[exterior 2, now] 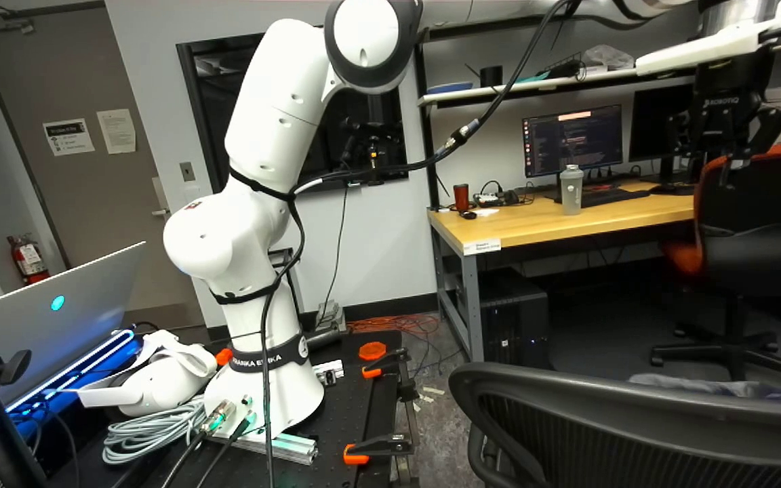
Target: Take the cloth on the backrest and put it on the chair
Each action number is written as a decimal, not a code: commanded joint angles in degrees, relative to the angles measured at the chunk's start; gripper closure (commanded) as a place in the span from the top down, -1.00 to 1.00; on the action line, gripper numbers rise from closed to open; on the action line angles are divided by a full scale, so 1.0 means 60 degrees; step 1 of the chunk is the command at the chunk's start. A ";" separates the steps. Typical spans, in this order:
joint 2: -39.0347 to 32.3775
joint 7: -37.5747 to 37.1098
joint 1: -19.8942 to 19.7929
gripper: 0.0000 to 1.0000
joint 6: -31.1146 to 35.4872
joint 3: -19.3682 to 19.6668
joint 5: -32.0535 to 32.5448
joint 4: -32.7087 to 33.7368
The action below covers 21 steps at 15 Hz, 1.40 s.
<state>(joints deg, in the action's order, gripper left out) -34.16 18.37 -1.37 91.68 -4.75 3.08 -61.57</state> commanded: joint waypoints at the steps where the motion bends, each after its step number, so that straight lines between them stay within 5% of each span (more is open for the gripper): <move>1: 0.0731 0.0316 -0.0330 0.60 -0.0325 0.0068 -0.0042 -0.0685; 4: 0.1392 0.0285 -0.0696 0.98 -0.0010 0.0076 -0.0205 -0.1456; 10: 0.3376 0.0802 -0.1421 1.00 0.0961 -0.0004 -0.0589 -0.4285; 17: 0.5433 0.1767 -0.1178 1.00 0.1526 0.0746 -0.1732 -0.7056; 18: 0.4615 0.1369 -0.1037 1.00 0.1064 0.0790 -0.1380 -0.5977; 21: 0.4759 0.1388 -0.0996 1.00 0.1084 0.0871 -0.1388 -0.6156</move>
